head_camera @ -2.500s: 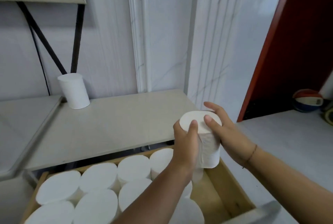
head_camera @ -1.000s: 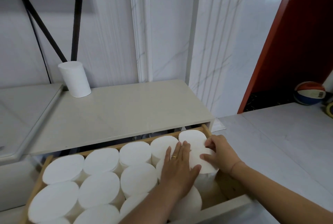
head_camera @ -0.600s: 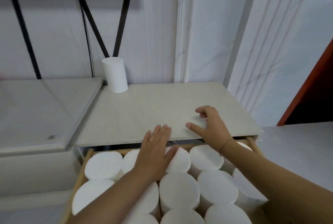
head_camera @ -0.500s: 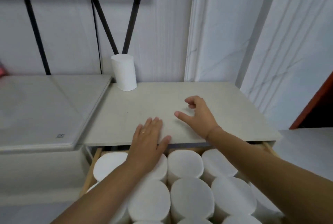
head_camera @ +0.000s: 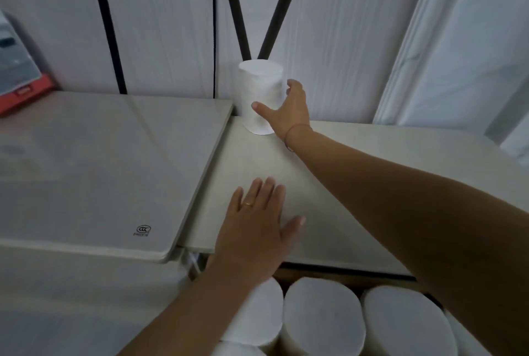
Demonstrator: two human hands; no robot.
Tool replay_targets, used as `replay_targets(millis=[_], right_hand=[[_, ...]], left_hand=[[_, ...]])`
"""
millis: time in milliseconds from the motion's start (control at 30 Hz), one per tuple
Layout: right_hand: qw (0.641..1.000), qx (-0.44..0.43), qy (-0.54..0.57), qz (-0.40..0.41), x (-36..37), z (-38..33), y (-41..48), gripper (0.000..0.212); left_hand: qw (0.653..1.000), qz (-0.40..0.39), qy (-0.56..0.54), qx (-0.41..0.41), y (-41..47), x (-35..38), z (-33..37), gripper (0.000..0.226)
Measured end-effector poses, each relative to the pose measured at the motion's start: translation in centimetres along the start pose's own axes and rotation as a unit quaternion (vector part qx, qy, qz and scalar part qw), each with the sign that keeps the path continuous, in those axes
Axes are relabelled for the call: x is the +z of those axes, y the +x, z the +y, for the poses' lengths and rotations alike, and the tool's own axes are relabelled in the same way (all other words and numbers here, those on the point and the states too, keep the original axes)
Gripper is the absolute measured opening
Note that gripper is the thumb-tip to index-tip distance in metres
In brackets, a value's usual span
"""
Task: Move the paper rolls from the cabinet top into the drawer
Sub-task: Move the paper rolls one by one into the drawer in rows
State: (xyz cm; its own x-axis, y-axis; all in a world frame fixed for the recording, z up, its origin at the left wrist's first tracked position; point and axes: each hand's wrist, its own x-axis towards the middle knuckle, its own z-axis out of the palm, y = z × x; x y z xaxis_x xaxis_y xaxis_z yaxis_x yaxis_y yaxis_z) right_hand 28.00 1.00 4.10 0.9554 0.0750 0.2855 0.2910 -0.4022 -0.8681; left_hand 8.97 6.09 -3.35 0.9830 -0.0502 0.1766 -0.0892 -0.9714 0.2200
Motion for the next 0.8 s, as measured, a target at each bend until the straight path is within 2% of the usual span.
replay_targets(millis=[233, 433, 633, 800], right_hand=[[0.999, -0.012, -0.007, 0.032, 2.4, -1.0, 4.0, 0.095], [0.999, 0.018, -0.004, 0.041, 2.1, -1.7, 5.0, 0.081], [1.0, -0.007, 0.028, -0.005, -2.4, -1.1, -0.5, 0.076], [0.995, -0.016, 0.072, -0.074, -10.4, 0.2, -8.1, 0.066]], left_hand=[[1.0, 0.017, -0.006, 0.004, -0.3, 0.3, -0.2, 0.083], [1.0, 0.025, -0.013, 0.006, -0.3, 0.2, -0.2, 0.083], [1.0, 0.011, 0.002, -0.005, 0.0, 0.5, -0.4, 0.083], [0.999, -0.009, 0.02, -0.023, 0.0, 0.2, -0.3, 0.081]])
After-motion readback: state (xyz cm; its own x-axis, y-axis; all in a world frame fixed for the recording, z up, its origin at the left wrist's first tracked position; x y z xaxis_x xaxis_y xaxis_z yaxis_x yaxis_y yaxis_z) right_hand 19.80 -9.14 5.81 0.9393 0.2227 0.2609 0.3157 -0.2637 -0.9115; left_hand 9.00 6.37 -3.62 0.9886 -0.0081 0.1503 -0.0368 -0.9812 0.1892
